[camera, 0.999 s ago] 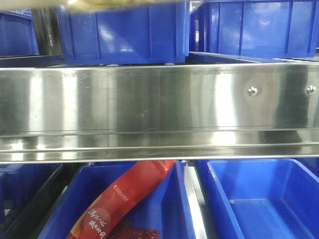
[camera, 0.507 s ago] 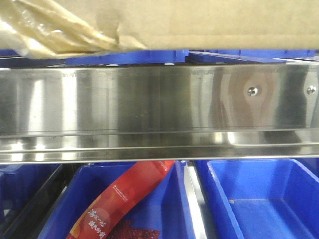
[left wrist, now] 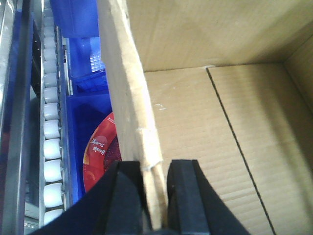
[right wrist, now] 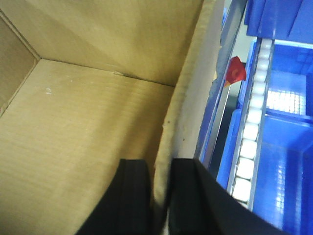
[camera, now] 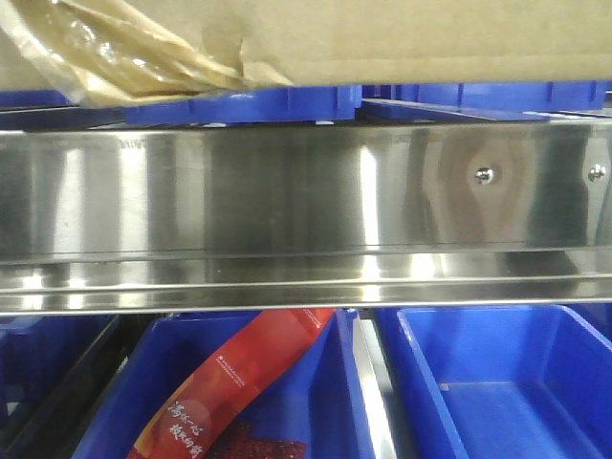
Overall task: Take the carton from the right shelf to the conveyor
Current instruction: 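Hold the carton with both grippers and pull it back from the shelf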
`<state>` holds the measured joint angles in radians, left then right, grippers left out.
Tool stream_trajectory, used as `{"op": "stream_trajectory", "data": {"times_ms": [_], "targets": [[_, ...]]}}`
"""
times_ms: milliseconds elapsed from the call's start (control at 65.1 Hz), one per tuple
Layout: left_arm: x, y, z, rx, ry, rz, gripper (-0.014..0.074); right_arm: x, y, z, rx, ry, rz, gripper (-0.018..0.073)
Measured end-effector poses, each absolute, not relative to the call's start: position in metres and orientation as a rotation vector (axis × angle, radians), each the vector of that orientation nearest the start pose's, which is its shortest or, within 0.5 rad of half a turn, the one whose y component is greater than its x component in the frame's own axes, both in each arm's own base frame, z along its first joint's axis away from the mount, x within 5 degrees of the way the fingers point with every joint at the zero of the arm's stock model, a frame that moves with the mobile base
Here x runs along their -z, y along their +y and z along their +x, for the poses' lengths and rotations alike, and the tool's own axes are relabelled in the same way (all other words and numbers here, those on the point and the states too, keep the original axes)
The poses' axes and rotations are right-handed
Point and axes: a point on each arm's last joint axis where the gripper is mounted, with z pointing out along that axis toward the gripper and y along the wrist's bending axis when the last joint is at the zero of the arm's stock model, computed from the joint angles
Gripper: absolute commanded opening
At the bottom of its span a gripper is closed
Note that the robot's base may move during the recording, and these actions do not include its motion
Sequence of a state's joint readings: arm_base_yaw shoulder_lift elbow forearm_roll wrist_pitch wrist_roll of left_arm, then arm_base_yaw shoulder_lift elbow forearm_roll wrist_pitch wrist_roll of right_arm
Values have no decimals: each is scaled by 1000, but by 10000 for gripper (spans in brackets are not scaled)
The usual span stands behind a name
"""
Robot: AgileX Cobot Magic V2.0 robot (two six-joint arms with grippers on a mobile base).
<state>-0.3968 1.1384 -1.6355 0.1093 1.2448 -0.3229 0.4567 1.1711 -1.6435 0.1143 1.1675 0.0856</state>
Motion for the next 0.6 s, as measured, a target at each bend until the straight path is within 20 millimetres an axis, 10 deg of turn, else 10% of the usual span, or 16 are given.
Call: {"op": "stream_trajectory", "data": {"times_ms": [599], "targets": [[-497, -63, 174, 260, 2237, 63, -9, -498, 97, 176, -446, 2166, -418, -69]]}}
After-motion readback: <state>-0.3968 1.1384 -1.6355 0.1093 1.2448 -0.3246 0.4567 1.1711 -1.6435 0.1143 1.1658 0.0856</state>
